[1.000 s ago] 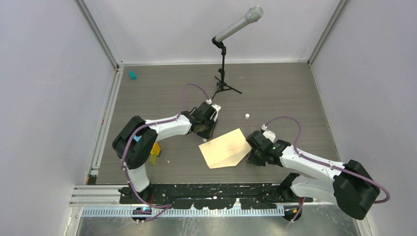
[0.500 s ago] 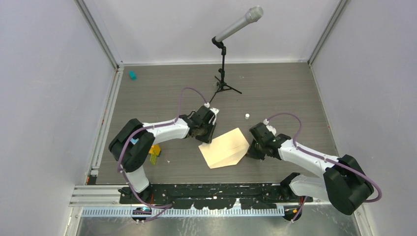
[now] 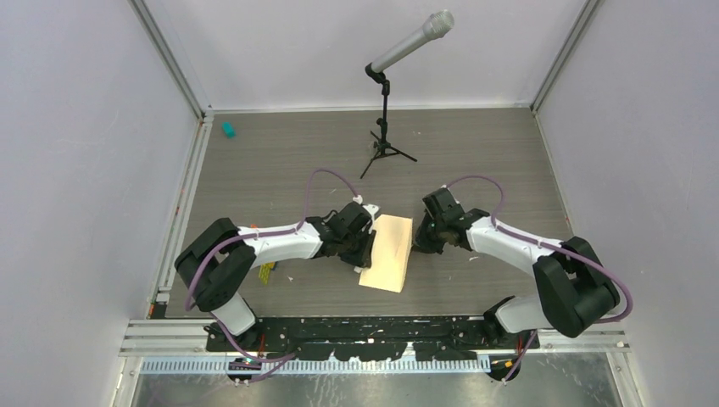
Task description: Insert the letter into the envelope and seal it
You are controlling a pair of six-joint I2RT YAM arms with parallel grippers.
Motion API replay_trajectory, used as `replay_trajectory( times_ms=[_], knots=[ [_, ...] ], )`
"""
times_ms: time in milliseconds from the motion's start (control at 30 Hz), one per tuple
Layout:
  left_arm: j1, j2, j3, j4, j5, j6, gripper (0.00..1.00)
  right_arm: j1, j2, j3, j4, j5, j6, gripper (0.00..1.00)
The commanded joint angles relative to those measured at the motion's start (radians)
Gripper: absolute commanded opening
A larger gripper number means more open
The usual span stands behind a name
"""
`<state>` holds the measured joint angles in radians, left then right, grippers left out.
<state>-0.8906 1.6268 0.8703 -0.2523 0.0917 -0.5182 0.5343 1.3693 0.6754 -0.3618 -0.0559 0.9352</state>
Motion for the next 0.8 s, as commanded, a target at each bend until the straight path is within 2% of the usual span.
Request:
replay_trajectory(
  times_ms=[0, 267, 767],
  knots=[
    [-0.002, -0.011, -0.029, 0.087, 0.056, -0.052, 0.0, -0.012, 0.02, 0.044, 0.046, -0.052, -0.022, 0.01],
    [-0.004, 0.029, -0.043, 0.17, 0.087, -0.099, 0.0, -0.014, 0.047, 0.015, 0.109, -0.122, -0.011, 0.01],
    [-0.004, 0.051, -0.056, 0.211, 0.088, -0.11, 0.0, 0.003, 0.161, -0.018, 0.262, -0.188, 0.019, 0.01]
  ],
)
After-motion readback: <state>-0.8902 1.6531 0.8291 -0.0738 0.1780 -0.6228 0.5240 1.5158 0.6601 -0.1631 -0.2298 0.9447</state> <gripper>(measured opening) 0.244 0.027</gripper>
